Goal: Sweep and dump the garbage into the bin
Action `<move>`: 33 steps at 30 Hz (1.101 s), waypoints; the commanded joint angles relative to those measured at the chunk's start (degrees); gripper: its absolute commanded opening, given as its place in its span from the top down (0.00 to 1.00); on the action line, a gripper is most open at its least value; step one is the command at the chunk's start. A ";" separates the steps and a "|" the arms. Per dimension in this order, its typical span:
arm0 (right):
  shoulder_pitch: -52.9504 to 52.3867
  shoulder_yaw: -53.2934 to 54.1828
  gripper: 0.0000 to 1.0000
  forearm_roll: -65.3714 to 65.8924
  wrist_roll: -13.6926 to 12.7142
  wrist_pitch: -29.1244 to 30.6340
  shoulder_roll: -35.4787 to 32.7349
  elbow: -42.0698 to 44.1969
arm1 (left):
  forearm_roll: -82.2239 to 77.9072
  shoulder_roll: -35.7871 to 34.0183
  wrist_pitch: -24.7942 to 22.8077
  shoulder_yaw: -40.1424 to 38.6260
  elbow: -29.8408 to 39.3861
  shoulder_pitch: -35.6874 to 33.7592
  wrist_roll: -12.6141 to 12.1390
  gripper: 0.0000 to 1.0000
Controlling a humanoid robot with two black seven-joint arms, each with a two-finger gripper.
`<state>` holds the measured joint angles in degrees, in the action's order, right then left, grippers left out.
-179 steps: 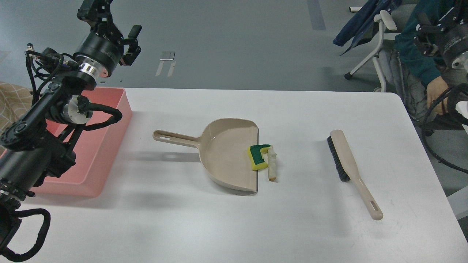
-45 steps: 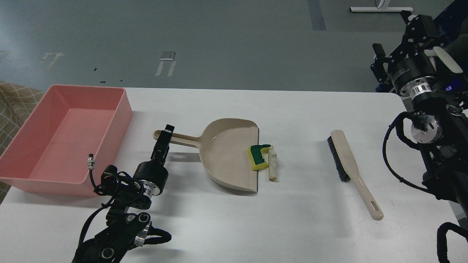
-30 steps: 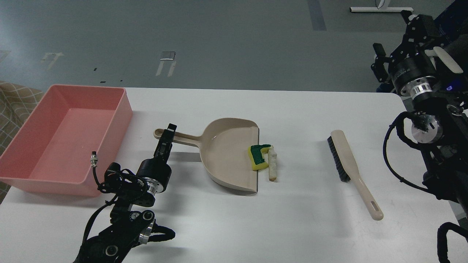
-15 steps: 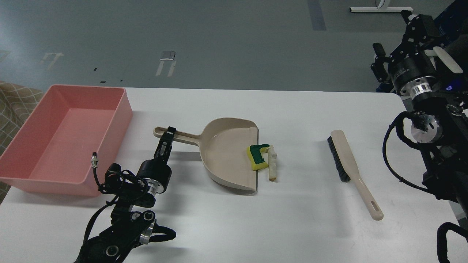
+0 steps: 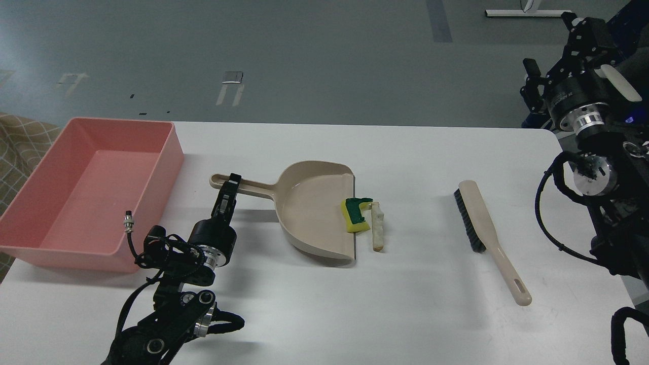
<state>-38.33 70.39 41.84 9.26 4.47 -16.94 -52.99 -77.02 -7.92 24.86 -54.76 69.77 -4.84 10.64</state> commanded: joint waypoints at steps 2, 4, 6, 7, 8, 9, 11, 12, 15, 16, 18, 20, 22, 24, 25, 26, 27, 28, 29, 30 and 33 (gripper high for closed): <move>-0.69 -11.90 0.01 1.49 -1.26 0.28 -9.66 -5.26 | 0.12 -0.08 -0.08 0.01 0.02 -0.17 -0.01 1.00; -1.31 -17.36 0.00 1.75 -2.48 0.28 -14.84 -8.86 | 0.12 -0.08 -0.08 0.01 -0.07 -0.08 -0.01 1.00; -1.57 -20.53 0.00 2.10 -3.54 0.36 -18.45 -11.06 | 0.12 -0.08 -0.08 0.01 -0.07 -0.08 0.08 1.00; -1.66 -23.43 0.00 2.45 -4.68 0.80 -21.79 -12.99 | 0.12 -0.08 -0.08 0.01 -0.07 -0.08 -0.01 1.00; -1.75 -24.85 0.00 2.63 -5.21 0.98 -23.21 -14.05 | 0.12 -0.08 -0.08 0.01 -0.07 -0.08 0.08 1.00; -1.66 -27.74 0.00 2.89 -5.91 1.15 -26.19 -16.59 | 0.12 0.01 -0.08 0.01 0.02 -0.08 0.08 1.00; -1.66 -32.84 0.00 3.68 -6.45 1.16 -31.03 -20.64 | 0.12 0.01 -0.08 0.01 -0.07 -0.08 0.08 1.00; -1.66 -34.69 0.00 4.03 -6.45 1.16 -32.70 -22.05 | 0.12 0.01 -0.08 0.01 -0.07 -0.08 0.08 1.00; -2.37 -42.24 0.00 5.18 -6.54 1.16 -40.34 -29.33 | 0.03 0.01 -0.08 0.01 0.02 -0.08 0.08 1.00; -2.45 -44.79 0.00 6.14 -6.54 1.24 -43.06 -32.23 | 0.03 0.01 -0.08 0.01 0.02 -0.08 0.08 1.00; -2.37 -47.87 0.00 7.72 -6.54 1.68 -46.41 -36.28 | 0.03 0.01 -0.08 0.01 0.02 -0.08 0.08 1.00; -2.28 -49.73 0.00 8.43 -6.54 2.12 -48.36 -38.66 | 0.03 0.01 -0.08 0.01 0.02 -0.08 0.08 1.00; -2.19 -52.63 0.00 8.52 -6.62 2.91 -50.82 -41.57 | 0.03 0.01 -0.08 0.01 0.02 -0.17 0.08 1.00; -2.19 -55.35 0.00 8.96 -7.15 3.35 -52.49 -43.15 | 0.03 0.01 -0.08 0.01 0.02 -0.17 0.08 1.00; -2.19 -55.80 0.00 9.05 -7.41 3.35 -52.58 -43.16 | 0.03 0.10 -0.08 0.01 0.02 -0.17 0.08 1.00; -2.19 -56.15 0.00 9.31 -7.76 3.35 -52.50 -43.16 | 0.03 0.10 -0.08 0.01 0.02 -0.26 0.08 1.00; -2.19 -56.59 0.00 9.83 -8.38 3.61 -52.50 -43.16 | 0.03 0.10 -0.08 0.01 -0.07 -0.35 0.08 1.00; -2.19 -56.68 0.00 10.10 -8.56 3.62 -52.50 -43.16 | 0.03 0.01 -0.08 0.01 0.02 -0.26 0.08 1.00; -2.19 -56.94 0.00 10.45 -8.91 3.70 -52.50 -43.16 | 0.03 0.01 -0.08 0.01 0.02 -0.35 0.08 1.00; -2.10 -57.12 0.00 10.80 -9.17 3.79 -52.32 -43.16 | 0.03 0.01 -0.08 0.01 0.02 -0.35 0.08 1.00; -1.93 -57.38 0.00 12.12 -10.14 5.45 -51.53 -43.42 | 0.03 0.01 -0.08 0.01 0.02 -0.35 0.08 1.00</move>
<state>-40.44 13.35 52.64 0.09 8.45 -69.29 -96.18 -77.00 -7.86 24.78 -54.75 69.78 -5.17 10.73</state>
